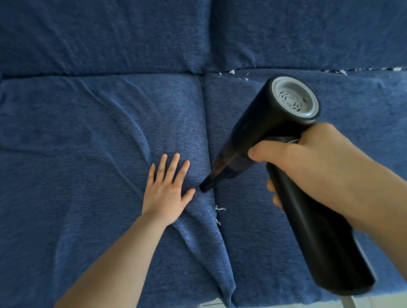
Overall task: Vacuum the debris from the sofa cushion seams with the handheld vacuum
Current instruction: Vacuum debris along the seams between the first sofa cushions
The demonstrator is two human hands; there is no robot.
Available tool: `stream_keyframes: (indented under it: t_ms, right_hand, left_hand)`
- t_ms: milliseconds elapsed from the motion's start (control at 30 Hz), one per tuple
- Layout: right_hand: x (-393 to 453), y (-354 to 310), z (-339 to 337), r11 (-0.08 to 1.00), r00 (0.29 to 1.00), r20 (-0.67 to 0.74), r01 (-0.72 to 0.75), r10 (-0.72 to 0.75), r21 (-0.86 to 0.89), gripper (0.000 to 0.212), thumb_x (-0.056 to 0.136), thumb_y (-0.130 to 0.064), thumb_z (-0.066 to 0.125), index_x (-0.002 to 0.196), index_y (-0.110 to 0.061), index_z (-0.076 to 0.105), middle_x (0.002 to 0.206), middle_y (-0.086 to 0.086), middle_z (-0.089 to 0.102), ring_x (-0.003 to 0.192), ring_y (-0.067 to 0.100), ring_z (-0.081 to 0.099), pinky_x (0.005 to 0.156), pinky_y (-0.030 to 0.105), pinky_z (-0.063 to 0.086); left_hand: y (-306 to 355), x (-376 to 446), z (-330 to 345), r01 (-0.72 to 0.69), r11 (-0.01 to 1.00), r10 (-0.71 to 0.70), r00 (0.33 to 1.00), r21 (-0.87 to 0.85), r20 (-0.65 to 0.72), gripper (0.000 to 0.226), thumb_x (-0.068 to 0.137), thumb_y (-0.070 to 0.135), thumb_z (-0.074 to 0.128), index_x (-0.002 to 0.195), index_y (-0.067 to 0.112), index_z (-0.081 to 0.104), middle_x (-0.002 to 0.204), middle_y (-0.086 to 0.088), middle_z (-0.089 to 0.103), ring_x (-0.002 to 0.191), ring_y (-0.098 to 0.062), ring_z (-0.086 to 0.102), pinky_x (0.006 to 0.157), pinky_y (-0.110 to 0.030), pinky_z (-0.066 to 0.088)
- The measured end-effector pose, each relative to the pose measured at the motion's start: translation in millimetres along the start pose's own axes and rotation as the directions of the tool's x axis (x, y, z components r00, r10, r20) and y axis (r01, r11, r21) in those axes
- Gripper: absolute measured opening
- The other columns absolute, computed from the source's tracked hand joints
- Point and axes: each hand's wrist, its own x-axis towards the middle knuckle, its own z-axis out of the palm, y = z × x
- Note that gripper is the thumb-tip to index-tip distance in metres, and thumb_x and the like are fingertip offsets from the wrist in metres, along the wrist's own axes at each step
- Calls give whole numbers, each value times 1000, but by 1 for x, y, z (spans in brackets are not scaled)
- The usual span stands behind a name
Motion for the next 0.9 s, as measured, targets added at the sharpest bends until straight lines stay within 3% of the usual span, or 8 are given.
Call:
stream_keyframes:
  t_ms: [167, 300, 400, 500, 700, 900]
  right_hand:
    - [-9, 21, 4, 999, 999, -37, -33, 32, -27, 35, 65, -41, 72, 65, -6, 68, 50, 9, 68, 51, 28, 70, 64, 43, 60]
    - [-26, 48, 10, 996, 995, -72, -77, 74, -42, 37, 64, -43, 68, 58, -7, 67, 47, 7, 67, 50, 20, 68, 64, 36, 56]
    - [-35, 70, 6, 997, 991, -120, -64, 58, -49, 39, 66, -43, 69, 50, -7, 66, 45, 4, 66, 62, 21, 68, 75, 40, 54]
    - [-37, 85, 1, 999, 978, -208, -14, 6, -37, 27, 66, -42, 70, 52, -19, 69, 44, 3, 65, 65, 23, 68, 80, 45, 53]
    - [-36, 102, -11, 994, 949, -299, 106, -97, 15, 16, 67, -42, 70, 59, -27, 70, 45, 0, 66, 50, 9, 64, 64, 34, 50]
    - [-43, 119, 2, 998, 980, -186, 63, -65, -16, 24, 64, -38, 72, 55, -17, 66, 44, 3, 65, 52, 14, 66, 65, 39, 52]
  left_hand:
    - [3, -1, -3, 26, 1000, -25, 999, -4, 31, 73, 93, 60, 29, 156, 26, 13, 164, -3, 2, 151, -29, -2, 121, -51, 6]
    - [8, -5, -5, 55, 998, -55, 995, -3, 81, 69, 96, 57, 21, 156, 28, 0, 163, 0, -11, 150, -27, -14, 121, -49, -3]
    - [13, -7, -8, 72, 997, -71, 992, -7, 102, 65, 99, 53, 21, 156, 31, 0, 163, -1, -14, 149, -28, -16, 121, -50, -4]
    - [18, -9, -7, 71, 997, -69, 994, -22, 86, 58, 101, 50, 25, 155, 36, 7, 164, -4, -10, 149, -31, -13, 120, -54, -2]
    - [22, -11, -7, 94, 996, -92, 990, -10, 102, 57, 101, 50, 21, 155, 38, 7, 163, -3, -12, 149, -30, -16, 120, -54, -3]
    - [29, -12, -12, 142, 989, -134, 975, -36, 176, 71, 93, 68, 22, 154, 38, -2, 161, -1, -24, 146, -29, -27, 119, -54, -9]
